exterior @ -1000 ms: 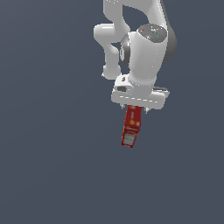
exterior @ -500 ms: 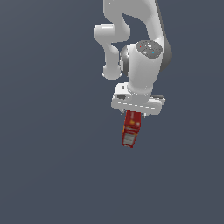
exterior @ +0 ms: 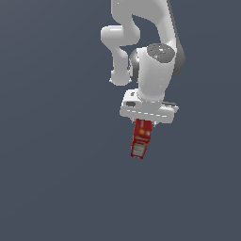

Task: Pick up the object and move it to a goal position.

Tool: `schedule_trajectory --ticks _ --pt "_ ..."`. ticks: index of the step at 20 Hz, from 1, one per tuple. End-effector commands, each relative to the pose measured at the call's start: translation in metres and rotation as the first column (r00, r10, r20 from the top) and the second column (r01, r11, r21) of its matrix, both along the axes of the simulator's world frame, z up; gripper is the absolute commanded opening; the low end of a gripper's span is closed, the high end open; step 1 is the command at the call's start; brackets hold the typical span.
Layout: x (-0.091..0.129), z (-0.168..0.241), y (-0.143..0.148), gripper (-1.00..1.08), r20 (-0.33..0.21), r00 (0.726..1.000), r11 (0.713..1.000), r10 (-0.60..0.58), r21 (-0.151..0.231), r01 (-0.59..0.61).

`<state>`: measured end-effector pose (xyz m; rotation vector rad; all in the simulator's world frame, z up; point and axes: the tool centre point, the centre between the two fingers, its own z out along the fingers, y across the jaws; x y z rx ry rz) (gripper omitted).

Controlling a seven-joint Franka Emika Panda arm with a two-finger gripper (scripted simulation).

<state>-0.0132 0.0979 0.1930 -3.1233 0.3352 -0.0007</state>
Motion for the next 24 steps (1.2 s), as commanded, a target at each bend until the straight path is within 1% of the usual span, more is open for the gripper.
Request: schedule_trajectory --ticks 1,5,9,12,20,24 --pt "0.000 0.000 0.000 -1.00 0.000 1.000 1.000 0.000 0.000 0.000" --pt "-0.001 0.004 -0.005 -1.00 0.000 1.000 1.000 0.000 0.000 0.000" --pt "-0.004 0.017 -0.019 -1.00 0.000 1.000 1.000 0.000 0.001 0.000" --pt "-0.007 0.033 -0.038 -1.00 0.000 1.000 1.000 0.000 0.001 0.000" --pt "-0.018 0.089 -0.100 -1.00 0.000 1.000 1.000 0.000 0.002 0.000" --pt "-0.020 0.107 -0.121 -1.00 0.000 1.000 1.000 -0.001 0.001 0.001"
